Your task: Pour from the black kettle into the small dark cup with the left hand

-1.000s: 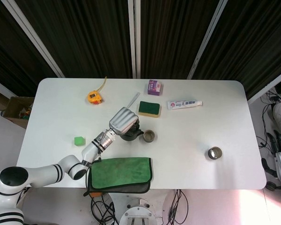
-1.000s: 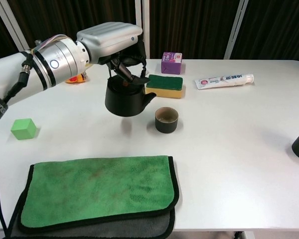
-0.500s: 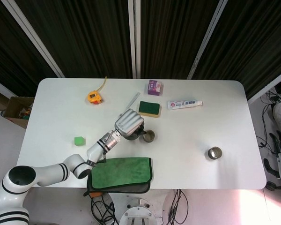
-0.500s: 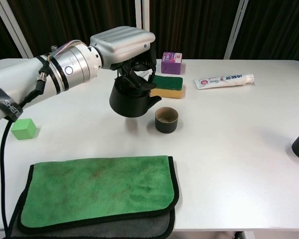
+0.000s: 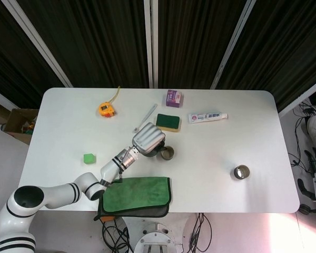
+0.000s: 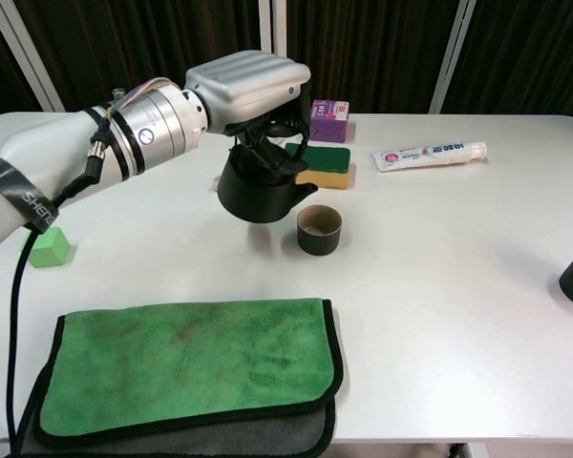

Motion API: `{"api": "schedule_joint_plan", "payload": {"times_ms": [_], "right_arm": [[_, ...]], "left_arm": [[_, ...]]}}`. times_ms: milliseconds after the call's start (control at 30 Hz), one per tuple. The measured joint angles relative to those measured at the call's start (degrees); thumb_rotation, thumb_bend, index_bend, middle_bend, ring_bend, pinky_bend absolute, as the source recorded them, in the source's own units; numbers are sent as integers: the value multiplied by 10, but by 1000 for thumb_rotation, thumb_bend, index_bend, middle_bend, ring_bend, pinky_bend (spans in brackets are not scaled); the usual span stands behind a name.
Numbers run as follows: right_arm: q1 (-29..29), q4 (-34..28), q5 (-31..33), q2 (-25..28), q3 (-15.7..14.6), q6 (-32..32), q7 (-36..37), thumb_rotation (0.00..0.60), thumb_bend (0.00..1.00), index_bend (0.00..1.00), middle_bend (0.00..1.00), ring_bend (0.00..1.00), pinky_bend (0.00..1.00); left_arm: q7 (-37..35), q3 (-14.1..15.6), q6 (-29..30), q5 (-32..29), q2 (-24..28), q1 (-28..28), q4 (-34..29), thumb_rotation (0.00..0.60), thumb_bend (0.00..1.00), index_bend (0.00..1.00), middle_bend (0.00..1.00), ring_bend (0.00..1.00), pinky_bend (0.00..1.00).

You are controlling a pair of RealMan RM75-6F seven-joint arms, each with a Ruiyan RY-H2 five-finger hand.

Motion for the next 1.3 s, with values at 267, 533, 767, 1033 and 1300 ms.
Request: {"api": "schedule_joint_plan", "payload": {"times_ms": [267, 533, 767, 1033, 1300], "right_arm": [[-1, 1, -1, 1, 0, 1, 3, 600, 357, 0, 0, 0, 0], [0, 3, 0, 0, 1, -1, 4, 600, 358, 0, 0, 0, 0], [-1, 1, -1, 2, 1, 1, 4, 600, 357, 0, 0, 0, 0], [0, 1, -1, 1, 2, -1, 3, 600, 358, 0, 0, 0, 0], [0, 2, 0, 0, 2, -2, 3, 600, 357, 0, 0, 0, 0]], "left_arm": [[11, 4, 2, 7, -3, -5, 6, 583, 259, 1000, 1000, 979, 838], [20, 6, 8, 16, -5, -10, 9, 590, 259, 1000, 1000, 981, 841], [27, 8, 9, 21, -8, -14, 16, 592, 260, 1000, 1000, 982, 842], [32, 11, 13, 28, -10, -17, 22, 600, 259, 1000, 1000, 984, 843], [42, 14, 17, 35, -11, -20, 24, 600, 259, 1000, 1000, 984, 843]]}}
